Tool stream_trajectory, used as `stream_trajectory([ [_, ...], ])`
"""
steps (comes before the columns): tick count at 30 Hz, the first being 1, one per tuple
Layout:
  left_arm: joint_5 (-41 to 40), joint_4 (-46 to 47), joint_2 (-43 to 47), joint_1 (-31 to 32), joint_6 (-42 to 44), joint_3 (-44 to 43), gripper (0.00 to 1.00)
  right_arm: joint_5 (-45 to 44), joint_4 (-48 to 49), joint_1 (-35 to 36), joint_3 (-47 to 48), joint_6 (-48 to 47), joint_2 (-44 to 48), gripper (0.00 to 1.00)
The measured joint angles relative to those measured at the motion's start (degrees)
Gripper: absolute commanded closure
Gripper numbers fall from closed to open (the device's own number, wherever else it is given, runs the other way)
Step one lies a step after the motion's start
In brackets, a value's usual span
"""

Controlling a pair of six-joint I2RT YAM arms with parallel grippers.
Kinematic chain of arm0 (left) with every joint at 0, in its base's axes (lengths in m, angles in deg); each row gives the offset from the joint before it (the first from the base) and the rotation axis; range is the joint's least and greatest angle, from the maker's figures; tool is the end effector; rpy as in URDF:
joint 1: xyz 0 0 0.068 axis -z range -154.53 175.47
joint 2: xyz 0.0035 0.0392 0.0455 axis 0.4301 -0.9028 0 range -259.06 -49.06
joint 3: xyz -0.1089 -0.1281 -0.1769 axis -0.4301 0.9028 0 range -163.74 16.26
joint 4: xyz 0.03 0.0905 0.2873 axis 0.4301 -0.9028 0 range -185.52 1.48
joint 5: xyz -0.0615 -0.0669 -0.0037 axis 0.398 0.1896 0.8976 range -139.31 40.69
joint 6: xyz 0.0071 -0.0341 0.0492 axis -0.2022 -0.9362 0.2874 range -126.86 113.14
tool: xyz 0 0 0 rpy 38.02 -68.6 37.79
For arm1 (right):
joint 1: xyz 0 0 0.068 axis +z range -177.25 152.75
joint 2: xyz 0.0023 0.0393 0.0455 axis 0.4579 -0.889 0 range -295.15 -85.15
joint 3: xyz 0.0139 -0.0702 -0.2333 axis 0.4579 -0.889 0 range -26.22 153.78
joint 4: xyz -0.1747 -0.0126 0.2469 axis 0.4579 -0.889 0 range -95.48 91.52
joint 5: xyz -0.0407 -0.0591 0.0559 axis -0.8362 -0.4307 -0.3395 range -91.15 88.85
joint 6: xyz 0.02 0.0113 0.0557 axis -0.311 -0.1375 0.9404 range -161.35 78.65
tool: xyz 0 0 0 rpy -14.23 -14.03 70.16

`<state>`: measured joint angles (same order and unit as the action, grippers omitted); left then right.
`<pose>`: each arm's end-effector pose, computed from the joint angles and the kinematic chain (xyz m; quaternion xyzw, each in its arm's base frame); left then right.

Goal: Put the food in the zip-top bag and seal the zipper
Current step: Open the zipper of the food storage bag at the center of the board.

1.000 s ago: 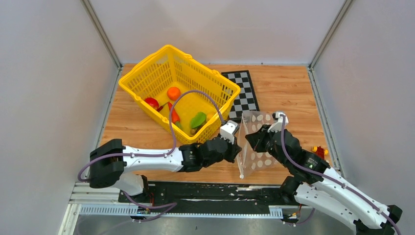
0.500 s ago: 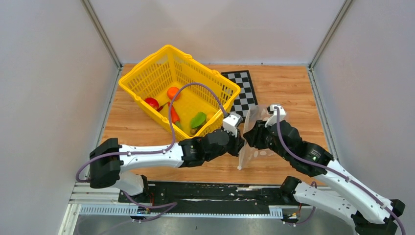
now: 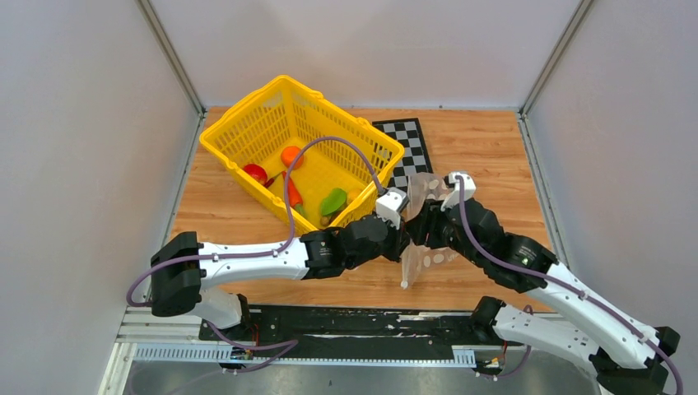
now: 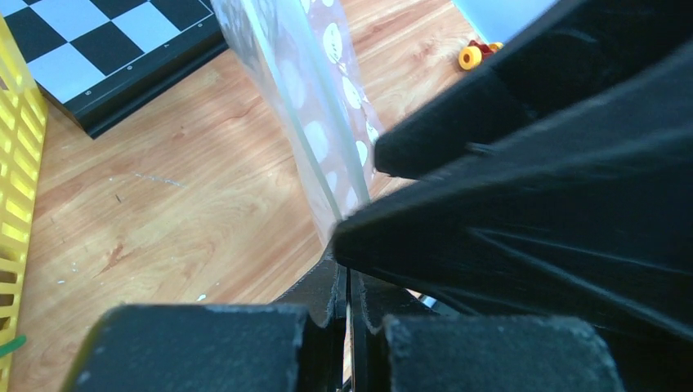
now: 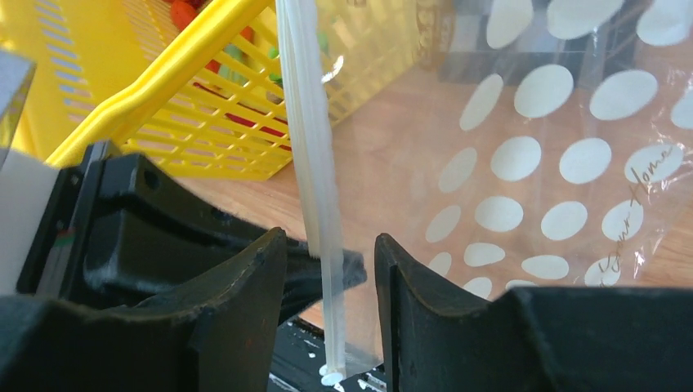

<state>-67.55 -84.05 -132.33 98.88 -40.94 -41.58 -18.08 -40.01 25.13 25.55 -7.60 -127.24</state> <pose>0.1240 -0.3675 0.2346 0.1891 0.7963 -0.3740 0.4362 0.1445 0.1662 0.3166 -0.0694 0.8646 0.2342 0.4390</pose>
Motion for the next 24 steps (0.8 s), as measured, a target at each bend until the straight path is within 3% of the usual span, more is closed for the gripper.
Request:
stream_trajectory([
  [6,0.96,-0.92,-0.02,0.00,0.42,-0.28,1.00,-3.23,-0.24,0.66,1.55,-0.59,-5.46,0.80],
  [10,1.27,-0.90,-0.02,-0.26,0.42,-0.31,1.00,-4.26,-0.87,1.20,1.97,-0.96,-5.42,0.81],
  [13,1.55,-1.09,-0.02,-0.59,0.37,-0.57,1.00,-4.42,-0.90,1.20,1.99,-1.18,-4.92,0.75],
  [17,1.62,-1.36,-0.02,-0.94,0.37,-0.61,1.00,-4.22,-0.96,1.18,1.84,-1.57,-3.10,0.73],
  [24,1.42,-2.38,-0.02,-1.49,0.35,-0.63,1.00,-4.31,-0.96,1.18,-0.92,-2.95,0.63,0.80],
])
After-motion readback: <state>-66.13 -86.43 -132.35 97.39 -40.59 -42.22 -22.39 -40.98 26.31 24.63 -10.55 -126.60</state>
